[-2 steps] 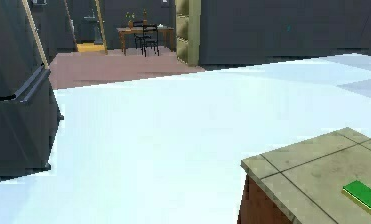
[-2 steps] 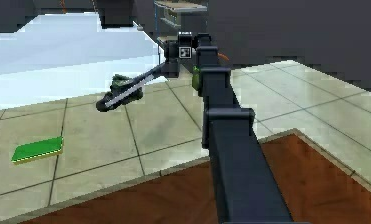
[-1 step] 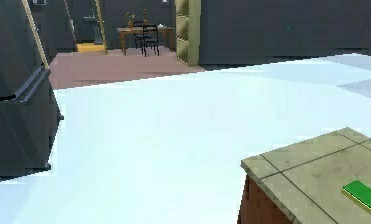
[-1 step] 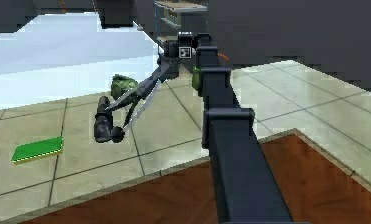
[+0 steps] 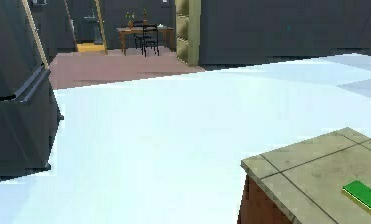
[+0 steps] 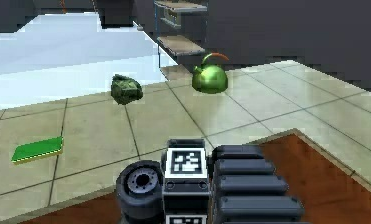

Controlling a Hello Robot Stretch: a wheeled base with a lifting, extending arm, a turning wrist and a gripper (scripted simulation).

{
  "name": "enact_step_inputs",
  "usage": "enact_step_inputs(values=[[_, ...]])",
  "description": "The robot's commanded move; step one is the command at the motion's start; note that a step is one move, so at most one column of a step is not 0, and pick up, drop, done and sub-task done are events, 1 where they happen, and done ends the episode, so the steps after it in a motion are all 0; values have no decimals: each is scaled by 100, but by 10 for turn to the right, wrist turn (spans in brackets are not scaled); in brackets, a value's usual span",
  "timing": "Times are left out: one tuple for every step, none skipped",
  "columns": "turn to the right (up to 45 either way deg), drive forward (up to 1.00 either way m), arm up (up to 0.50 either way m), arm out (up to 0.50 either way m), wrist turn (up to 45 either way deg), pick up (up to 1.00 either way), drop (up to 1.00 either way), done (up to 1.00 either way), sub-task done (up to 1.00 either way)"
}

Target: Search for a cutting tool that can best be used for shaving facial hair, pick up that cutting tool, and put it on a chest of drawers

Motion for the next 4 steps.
enact_step_inputs(values=[[-450,0,0,0,0,0,0,0,0],[-450,0,0,0,0,0,0,0,0],[-150,0,0,0,0,0,0,0,0],[0,10,0,0,0,0,0,0,0]])
